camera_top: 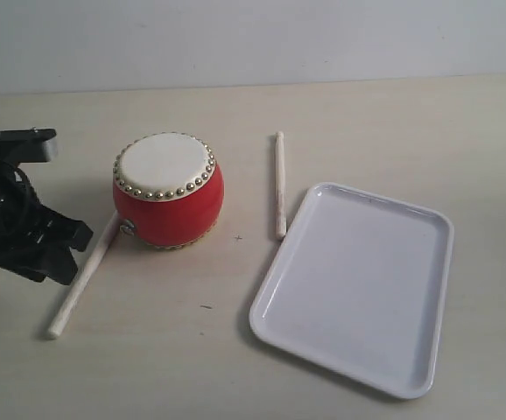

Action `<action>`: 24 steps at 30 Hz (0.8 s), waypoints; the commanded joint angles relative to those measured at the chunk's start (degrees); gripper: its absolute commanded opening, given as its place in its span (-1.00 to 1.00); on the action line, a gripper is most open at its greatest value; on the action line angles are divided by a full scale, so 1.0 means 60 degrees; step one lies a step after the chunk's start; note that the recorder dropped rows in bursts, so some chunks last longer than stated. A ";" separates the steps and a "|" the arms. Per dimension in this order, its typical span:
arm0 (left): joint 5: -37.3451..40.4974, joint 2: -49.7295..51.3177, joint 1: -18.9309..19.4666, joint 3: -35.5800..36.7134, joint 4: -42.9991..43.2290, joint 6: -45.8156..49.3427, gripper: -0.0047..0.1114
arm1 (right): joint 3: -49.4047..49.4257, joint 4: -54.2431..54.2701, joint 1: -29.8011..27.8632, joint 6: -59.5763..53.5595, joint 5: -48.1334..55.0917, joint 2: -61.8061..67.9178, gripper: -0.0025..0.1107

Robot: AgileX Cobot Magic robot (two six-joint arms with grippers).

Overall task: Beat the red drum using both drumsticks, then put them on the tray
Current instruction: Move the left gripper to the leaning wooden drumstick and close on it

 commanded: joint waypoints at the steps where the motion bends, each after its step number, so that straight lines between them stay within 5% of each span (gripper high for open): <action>1: -0.0006 0.0531 -0.0370 -0.0541 0.1415 -0.1039 -0.13 | 0.0044 0.0017 -0.0054 -0.0025 -0.0059 -0.0055 -0.96; 24: -0.0347 0.1970 -0.0386 -0.0990 0.1323 -0.1616 -0.06 | 0.0044 0.0017 -0.0054 -0.0025 -0.0059 -0.0055 -0.96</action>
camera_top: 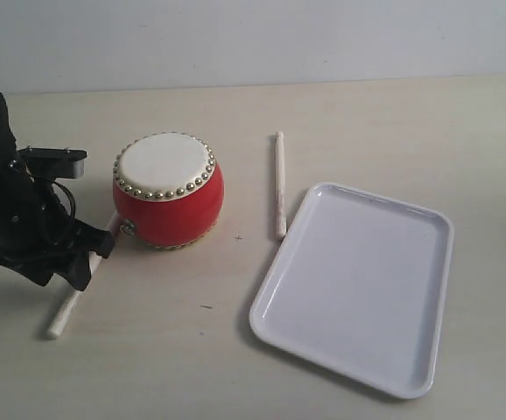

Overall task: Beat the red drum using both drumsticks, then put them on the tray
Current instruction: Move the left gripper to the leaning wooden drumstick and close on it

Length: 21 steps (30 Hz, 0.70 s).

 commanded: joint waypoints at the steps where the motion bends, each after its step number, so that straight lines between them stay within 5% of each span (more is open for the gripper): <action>1: -0.0088 0.0004 -0.0056 -0.0062 -0.0142 -0.0084 -0.06 | 0.0044 0.0017 -0.0054 -0.0025 -0.0059 -0.0055 -0.96; 21: -0.0864 0.0004 -0.0547 0.0414 0.0215 -0.1048 -0.06 | 0.0044 0.0017 -0.0054 -0.0025 -0.0083 -0.0055 -0.96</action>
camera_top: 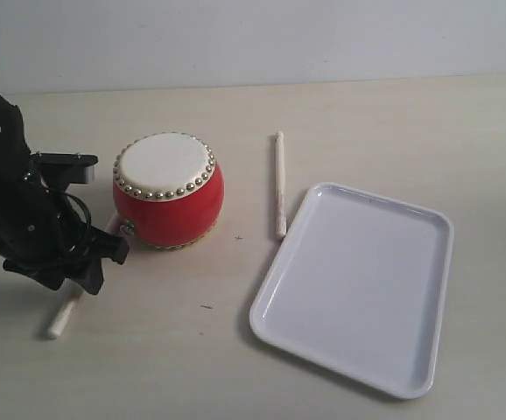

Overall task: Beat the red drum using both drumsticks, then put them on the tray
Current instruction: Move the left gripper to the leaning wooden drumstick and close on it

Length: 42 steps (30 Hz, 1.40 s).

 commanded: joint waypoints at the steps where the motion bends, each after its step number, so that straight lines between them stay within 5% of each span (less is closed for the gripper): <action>1: -0.0229 0.0004 -0.0039 0.0145 0.0100 -0.0214 -0.06 | 0.0044 0.0017 -0.0054 -0.0025 -0.0083 -0.0055 -0.96; 42: -0.0533 0.0272 -0.0039 0.0520 0.0273 -0.0285 -0.15 | 0.0044 0.0017 -0.0054 -0.0025 -0.0083 -0.0055 -0.96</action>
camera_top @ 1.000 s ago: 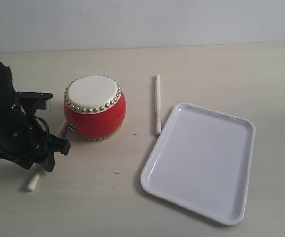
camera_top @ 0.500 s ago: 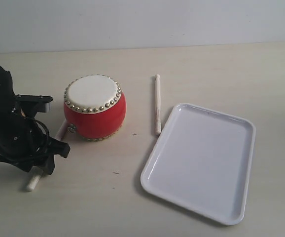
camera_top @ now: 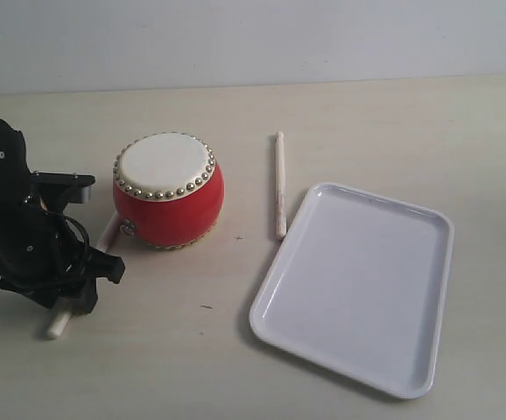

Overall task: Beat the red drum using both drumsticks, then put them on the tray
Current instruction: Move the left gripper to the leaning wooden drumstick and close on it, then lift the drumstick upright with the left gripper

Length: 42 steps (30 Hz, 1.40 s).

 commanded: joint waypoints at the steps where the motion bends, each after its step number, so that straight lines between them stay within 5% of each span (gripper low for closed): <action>1: -0.0045 0.0023 -0.0039 0.0023 0.0045 -0.0045 -0.23 | 0.0044 0.0017 -0.0054 -0.0025 -0.0083 -0.0055 -0.96; 9: -0.0003 0.0023 -0.0039 0.0023 0.0045 -0.0003 -0.92 | 0.0044 0.0017 -0.0054 -0.0025 -0.0083 -0.0055 -0.96; 20: 0.0188 -0.0795 0.0000 0.0023 0.0554 -0.0464 -0.92 | 0.0044 0.0017 -0.0054 -0.0025 -0.0083 -0.0055 -0.96; 32: -0.2472 -0.5234 0.0000 0.2623 0.0251 -0.0725 -0.92 | 0.0044 0.0017 -0.0054 -0.0025 -0.0066 -0.0055 -0.96; 42: -0.2638 -0.8823 0.0000 0.3931 0.0228 -0.0725 -0.92 | 0.0044 0.0017 -0.0054 -0.0025 -0.0066 -0.0055 -0.96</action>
